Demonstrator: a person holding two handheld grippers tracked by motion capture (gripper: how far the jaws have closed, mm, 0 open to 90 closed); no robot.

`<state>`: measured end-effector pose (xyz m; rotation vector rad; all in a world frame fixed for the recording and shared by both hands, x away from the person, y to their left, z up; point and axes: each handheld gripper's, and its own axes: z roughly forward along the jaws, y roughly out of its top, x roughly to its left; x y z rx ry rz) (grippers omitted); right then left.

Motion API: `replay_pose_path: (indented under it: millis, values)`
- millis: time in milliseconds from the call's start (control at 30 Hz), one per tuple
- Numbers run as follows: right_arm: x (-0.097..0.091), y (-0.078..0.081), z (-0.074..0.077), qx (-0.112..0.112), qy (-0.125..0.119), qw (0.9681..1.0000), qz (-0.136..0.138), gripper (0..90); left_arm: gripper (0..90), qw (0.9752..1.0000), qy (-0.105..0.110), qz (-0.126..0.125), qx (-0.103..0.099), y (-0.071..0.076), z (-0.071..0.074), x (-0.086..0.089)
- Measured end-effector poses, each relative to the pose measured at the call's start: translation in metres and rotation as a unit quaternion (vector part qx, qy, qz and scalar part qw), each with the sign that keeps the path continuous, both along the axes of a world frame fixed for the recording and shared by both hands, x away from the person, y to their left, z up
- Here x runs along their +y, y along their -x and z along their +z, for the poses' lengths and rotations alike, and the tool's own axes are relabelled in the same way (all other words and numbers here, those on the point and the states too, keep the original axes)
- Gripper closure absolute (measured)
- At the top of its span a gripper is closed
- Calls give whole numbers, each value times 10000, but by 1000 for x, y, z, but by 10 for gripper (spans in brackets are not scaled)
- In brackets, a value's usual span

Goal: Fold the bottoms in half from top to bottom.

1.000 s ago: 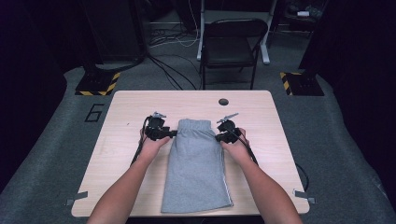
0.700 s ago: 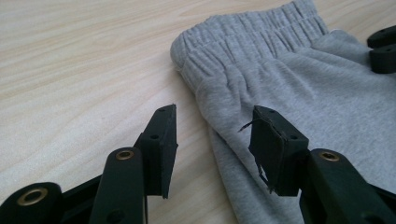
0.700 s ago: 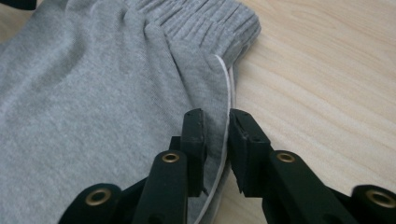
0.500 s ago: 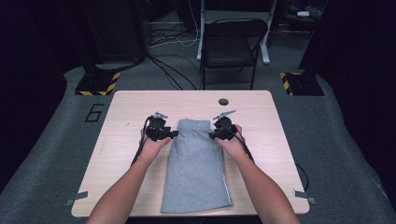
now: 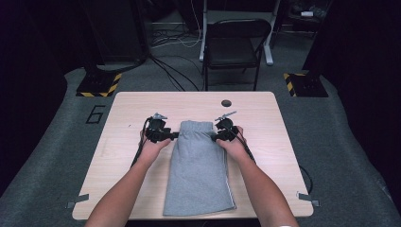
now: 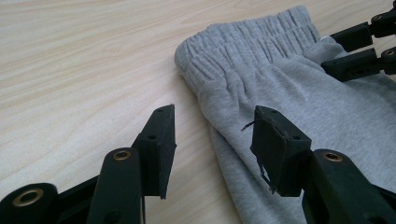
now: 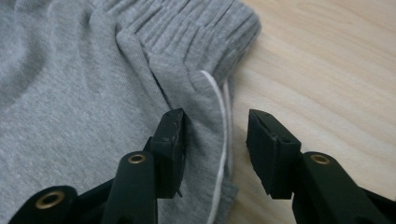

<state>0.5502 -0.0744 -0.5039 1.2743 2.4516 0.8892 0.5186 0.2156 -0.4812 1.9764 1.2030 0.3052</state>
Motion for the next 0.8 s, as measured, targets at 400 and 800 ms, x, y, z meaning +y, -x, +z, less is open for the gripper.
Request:
replay_pose_path:
  millis: [400,800]
  values:
    - [1,1,-2,-42,-14,10000,72,601,448,10000,67,-10,-49,-1,-1,0]
    - [2,0,-1,308,-284,9990,142,825,440,10000,-25,-16,-3,-6,-10,-4]
